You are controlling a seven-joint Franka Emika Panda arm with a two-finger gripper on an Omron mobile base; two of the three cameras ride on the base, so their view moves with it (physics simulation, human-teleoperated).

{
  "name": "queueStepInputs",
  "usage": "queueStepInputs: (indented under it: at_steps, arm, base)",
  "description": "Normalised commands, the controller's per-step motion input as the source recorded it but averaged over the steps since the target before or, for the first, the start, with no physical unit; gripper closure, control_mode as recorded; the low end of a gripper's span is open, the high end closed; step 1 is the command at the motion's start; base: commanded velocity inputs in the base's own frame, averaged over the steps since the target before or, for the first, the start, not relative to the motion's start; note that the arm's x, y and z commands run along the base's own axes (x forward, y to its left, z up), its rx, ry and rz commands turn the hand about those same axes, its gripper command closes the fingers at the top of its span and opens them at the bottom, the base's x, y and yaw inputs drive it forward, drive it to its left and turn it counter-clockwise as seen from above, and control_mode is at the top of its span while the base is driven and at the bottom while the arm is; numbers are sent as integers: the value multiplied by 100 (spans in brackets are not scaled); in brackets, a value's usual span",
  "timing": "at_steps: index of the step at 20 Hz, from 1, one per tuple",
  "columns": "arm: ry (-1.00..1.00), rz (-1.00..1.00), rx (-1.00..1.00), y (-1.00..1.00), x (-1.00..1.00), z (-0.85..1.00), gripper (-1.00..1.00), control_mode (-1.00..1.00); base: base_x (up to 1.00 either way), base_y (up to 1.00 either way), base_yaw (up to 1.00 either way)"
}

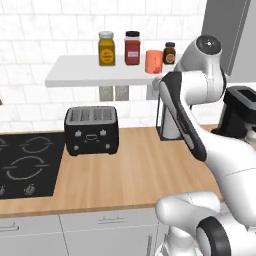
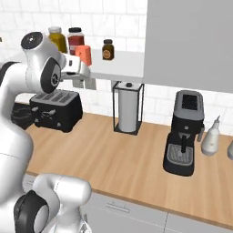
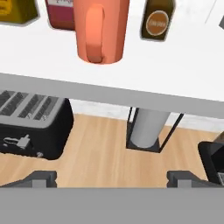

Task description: Gather all objects into one cabinet and sort the glasses and bowls to opposite sides.

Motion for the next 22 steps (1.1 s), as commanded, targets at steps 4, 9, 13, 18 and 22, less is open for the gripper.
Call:
queueStepInputs:
  at_steps: [4, 9, 13, 18, 22]
  arm:
    - [-10, 0, 0, 10, 0, 93, -100, -100]
    - [-15, -4, 0, 38, 4, 60, -100, -100]
    - [0, -5, 1, 18, 19, 11, -100, -100]
    - [16, 0, 4, -5, 69, 0, -100, -100]
    - [23, 0, 6, -10, 70, 0, -100, -100]
  base:
    - [0, 0, 0]
    - [0, 0, 0]
    - [0, 0, 0]
    - [0, 0, 0]
    - [0, 0, 0]
